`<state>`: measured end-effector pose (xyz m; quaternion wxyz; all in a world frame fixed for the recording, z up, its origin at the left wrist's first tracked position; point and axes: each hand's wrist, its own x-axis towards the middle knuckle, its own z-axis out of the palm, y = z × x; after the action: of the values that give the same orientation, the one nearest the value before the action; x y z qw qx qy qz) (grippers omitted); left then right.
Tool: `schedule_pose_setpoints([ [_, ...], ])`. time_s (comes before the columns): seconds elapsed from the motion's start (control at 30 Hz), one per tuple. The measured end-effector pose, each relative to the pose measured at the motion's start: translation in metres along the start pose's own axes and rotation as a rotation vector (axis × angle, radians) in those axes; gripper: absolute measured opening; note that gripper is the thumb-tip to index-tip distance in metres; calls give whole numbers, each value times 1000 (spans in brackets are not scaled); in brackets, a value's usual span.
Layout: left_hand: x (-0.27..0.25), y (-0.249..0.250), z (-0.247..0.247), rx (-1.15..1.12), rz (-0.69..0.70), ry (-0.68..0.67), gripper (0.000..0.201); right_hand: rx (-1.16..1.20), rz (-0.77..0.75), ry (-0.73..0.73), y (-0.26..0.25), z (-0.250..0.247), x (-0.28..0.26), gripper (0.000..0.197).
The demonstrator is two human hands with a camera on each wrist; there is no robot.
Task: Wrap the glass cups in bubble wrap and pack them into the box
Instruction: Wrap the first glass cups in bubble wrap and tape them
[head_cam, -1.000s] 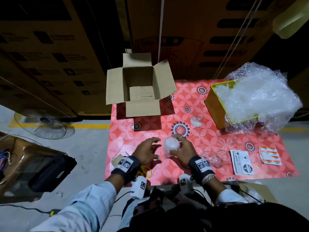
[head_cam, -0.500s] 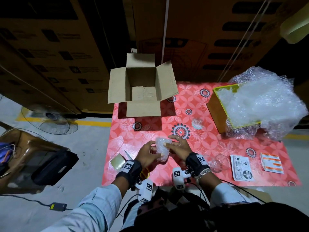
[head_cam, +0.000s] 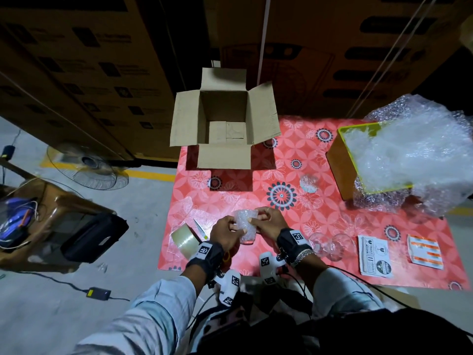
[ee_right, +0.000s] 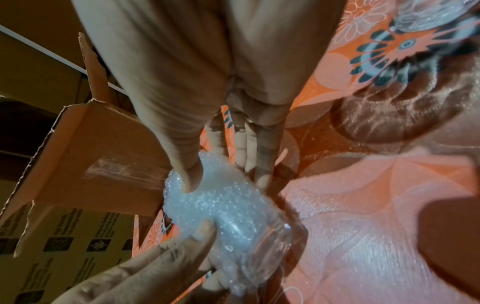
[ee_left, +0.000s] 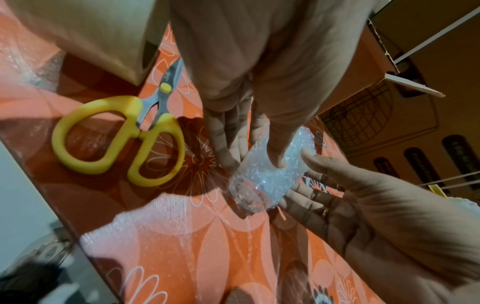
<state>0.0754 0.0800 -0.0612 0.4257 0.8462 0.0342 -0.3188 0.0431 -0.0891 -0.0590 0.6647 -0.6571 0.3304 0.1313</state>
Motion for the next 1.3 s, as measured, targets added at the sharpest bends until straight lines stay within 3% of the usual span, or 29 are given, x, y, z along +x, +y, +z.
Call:
schedule_pose_setpoints([
  [0.17,2,2,-1,46,-8,-24,35,-33,-11,-2,-1,-3,-4,26],
  [0.37,-5,5,-13,99,-21,-66,46,-113,-38,39,-4,-8,-14,38],
  [0.5,-18,6,-29,-11,-26,-84,45,-271,-145,72,-15,-15,-26,31],
  [0.6,-38,9,-51,-117,51,-73,40,-407,-277,116,-22,-13,-32,25],
  [0.67,-52,9,-71,-203,133,46,24,-460,-331,81,-28,-4,-36,20],
  [0.77,-69,-4,-108,-239,174,365,17,-494,-433,31,-38,17,-46,15],
  [0.83,-77,-17,-129,-220,130,562,13,-512,-454,-26,-41,34,-52,13],
  [0.9,-78,-33,-140,-217,-7,639,8,-555,-464,-92,-38,56,-54,12],
  [0.97,-70,-56,-142,-203,-164,567,27,-552,-436,-178,-33,79,-53,13],
  [1.03,-58,-78,-142,-105,-241,434,53,-546,-385,-266,-23,105,-51,17],
  [1.13,-45,-95,-136,73,-312,262,76,-469,-316,-357,-13,140,-53,18],
  [1.2,-44,-91,-131,-59,-350,243,77,-444,-254,-361,-10,152,-53,24],
  [1.3,-39,-93,-122,-553,-429,220,65,-435,-207,-323,-8,153,-51,28],
])
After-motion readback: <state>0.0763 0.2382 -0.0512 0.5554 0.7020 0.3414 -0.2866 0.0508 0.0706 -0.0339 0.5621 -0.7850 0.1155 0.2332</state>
